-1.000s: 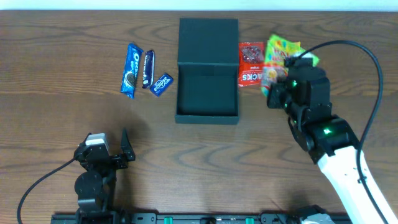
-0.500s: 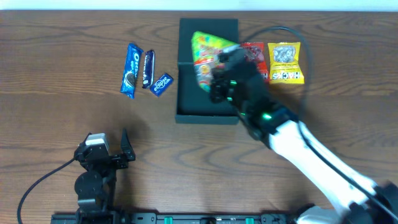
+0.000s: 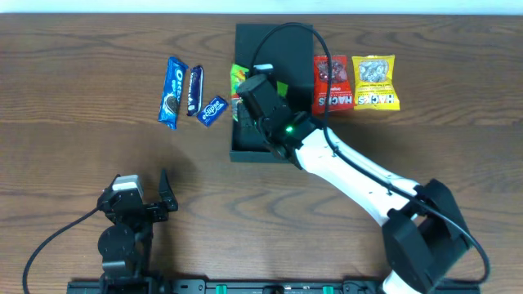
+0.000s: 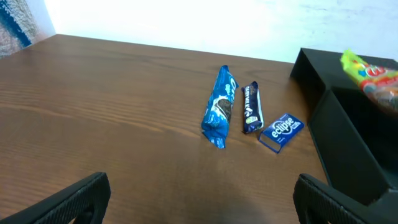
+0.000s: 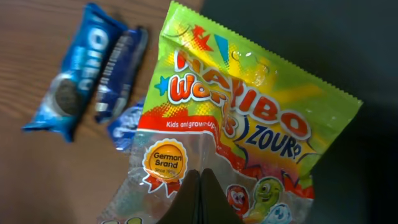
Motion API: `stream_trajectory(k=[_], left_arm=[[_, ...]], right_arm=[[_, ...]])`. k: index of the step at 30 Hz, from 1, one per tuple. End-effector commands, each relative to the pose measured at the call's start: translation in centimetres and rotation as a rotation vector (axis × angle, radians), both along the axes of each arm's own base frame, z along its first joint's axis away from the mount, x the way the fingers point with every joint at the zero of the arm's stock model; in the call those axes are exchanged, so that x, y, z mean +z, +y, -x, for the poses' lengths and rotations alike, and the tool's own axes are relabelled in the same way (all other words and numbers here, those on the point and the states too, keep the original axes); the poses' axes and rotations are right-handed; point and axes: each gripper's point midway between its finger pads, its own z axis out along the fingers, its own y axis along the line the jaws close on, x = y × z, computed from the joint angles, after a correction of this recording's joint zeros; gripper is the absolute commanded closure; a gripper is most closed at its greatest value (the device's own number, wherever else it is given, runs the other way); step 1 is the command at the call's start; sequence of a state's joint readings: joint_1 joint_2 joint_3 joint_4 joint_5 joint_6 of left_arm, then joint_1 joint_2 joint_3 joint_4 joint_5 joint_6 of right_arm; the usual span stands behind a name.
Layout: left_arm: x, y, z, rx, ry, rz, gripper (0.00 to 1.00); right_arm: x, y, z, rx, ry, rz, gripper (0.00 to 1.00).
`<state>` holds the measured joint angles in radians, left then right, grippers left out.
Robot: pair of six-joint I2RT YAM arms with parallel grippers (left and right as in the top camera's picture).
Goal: Pack container
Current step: 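Lift the Haribo bag with the right gripper and lower it into the box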
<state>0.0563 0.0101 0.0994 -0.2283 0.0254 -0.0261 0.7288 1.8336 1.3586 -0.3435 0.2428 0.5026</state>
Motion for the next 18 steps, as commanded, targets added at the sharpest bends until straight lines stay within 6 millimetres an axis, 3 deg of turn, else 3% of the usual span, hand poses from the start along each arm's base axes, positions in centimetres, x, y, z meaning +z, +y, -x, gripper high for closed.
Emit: stream_trajectory(k=[1, 9, 18], left_arm=[[-1.4, 0.2, 0.0, 0.007, 0.030, -0.004, 0.05], [-1.4, 0.2, 0.0, 0.007, 0.030, -0.004, 0.05], [-1.4, 0.2, 0.0, 0.007, 0.029, -0.004, 0.05]], right_arm=[[0.7, -0.8, -0.7, -0.089, -0.041, 0.031, 0.99], [0.2, -1.6, -0.6, -0.085, -0.032, 0.086, 0.99], [-1.1, -4.0, -0.1, -0.067, 0.012, 0.214, 0.99]])
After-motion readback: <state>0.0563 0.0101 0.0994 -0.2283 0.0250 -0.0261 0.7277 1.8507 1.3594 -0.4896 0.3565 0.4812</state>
